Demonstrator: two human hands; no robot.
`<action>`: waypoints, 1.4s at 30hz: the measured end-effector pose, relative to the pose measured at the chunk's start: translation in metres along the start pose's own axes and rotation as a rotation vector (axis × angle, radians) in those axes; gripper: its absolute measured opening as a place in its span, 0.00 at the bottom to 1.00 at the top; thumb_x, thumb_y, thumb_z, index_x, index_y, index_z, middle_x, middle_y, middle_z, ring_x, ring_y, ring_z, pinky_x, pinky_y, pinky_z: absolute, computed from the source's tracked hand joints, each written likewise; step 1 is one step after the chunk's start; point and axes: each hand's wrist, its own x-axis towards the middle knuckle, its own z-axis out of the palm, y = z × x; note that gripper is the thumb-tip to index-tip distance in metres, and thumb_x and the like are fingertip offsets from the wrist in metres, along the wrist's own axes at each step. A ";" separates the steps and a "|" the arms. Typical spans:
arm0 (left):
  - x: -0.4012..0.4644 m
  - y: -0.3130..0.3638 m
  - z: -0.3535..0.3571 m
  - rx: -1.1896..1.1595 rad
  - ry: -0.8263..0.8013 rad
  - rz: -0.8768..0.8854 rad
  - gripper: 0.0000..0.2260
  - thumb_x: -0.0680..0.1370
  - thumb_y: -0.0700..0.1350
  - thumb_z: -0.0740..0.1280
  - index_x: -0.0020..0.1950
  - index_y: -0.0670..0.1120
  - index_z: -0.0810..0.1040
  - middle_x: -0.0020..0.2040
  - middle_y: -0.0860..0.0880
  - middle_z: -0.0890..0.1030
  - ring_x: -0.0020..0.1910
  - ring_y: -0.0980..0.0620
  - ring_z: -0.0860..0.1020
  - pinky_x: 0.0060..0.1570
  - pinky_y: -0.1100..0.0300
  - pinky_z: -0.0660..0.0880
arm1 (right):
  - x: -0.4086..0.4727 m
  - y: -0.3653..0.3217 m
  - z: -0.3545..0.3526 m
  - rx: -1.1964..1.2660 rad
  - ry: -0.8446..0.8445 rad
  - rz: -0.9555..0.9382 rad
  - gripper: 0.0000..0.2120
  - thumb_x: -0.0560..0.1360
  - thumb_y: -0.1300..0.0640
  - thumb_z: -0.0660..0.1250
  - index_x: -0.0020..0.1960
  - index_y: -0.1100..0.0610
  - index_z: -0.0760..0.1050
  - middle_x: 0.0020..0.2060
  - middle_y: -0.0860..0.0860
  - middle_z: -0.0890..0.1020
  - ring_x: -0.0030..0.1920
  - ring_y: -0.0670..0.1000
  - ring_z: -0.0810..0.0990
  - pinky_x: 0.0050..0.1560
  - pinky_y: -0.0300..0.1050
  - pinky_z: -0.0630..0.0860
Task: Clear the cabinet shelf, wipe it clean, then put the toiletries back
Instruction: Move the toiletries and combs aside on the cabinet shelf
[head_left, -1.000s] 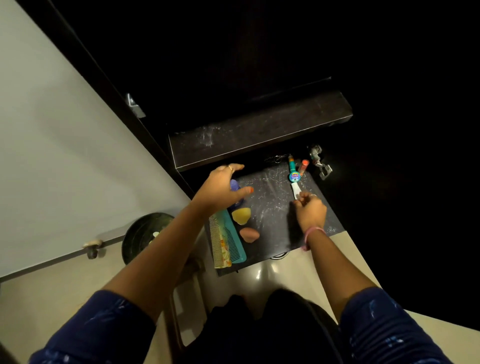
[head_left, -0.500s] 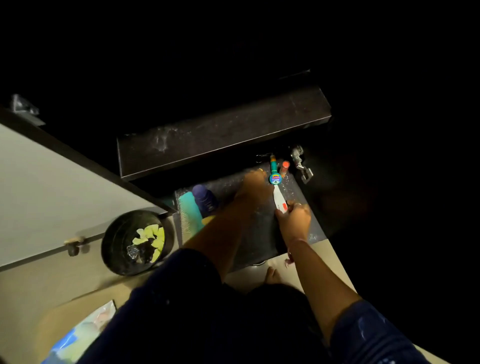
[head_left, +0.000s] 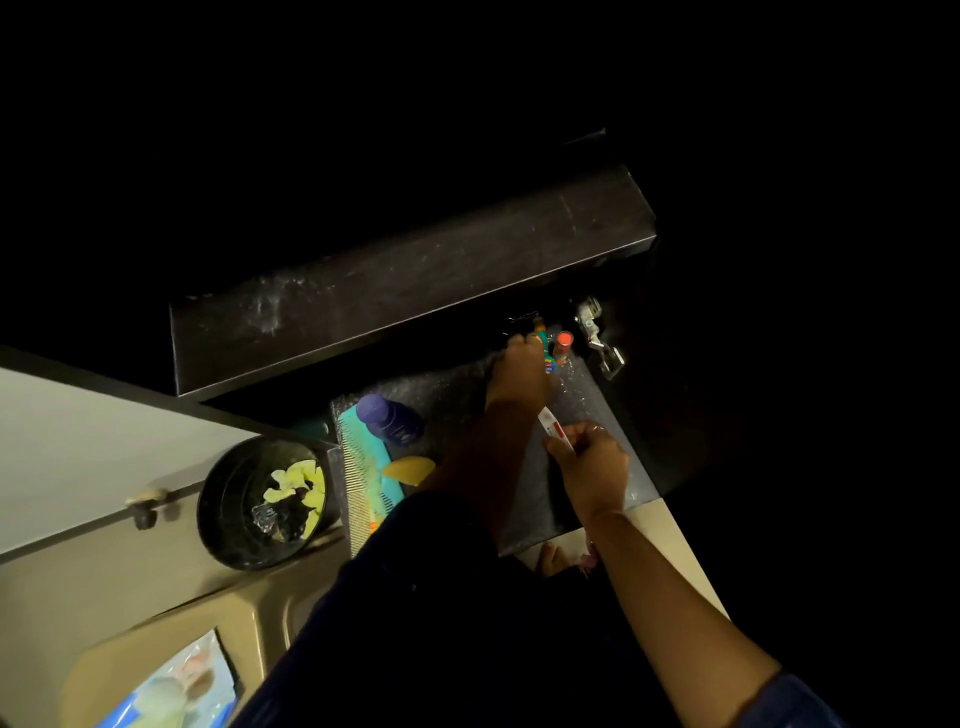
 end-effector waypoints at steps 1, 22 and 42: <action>0.000 0.000 -0.001 0.015 0.009 0.006 0.21 0.74 0.44 0.70 0.65 0.40 0.70 0.63 0.40 0.72 0.62 0.43 0.74 0.61 0.54 0.72 | -0.001 0.001 0.000 0.006 -0.003 0.003 0.02 0.75 0.54 0.67 0.44 0.52 0.75 0.44 0.51 0.79 0.45 0.48 0.75 0.47 0.41 0.68; -0.177 -0.083 -0.140 -0.244 0.200 0.231 0.08 0.76 0.48 0.67 0.51 0.45 0.76 0.49 0.48 0.77 0.47 0.52 0.77 0.50 0.61 0.76 | -0.099 -0.011 0.041 0.479 -0.061 0.133 0.06 0.74 0.64 0.67 0.47 0.58 0.81 0.34 0.49 0.81 0.37 0.49 0.78 0.46 0.46 0.76; -0.157 -0.186 -0.066 -0.486 0.001 -0.386 0.14 0.79 0.44 0.63 0.60 0.37 0.74 0.59 0.42 0.79 0.56 0.46 0.80 0.55 0.53 0.78 | -0.114 0.007 0.081 0.210 -0.048 0.087 0.10 0.73 0.65 0.64 0.50 0.56 0.81 0.36 0.54 0.80 0.37 0.52 0.76 0.47 0.55 0.80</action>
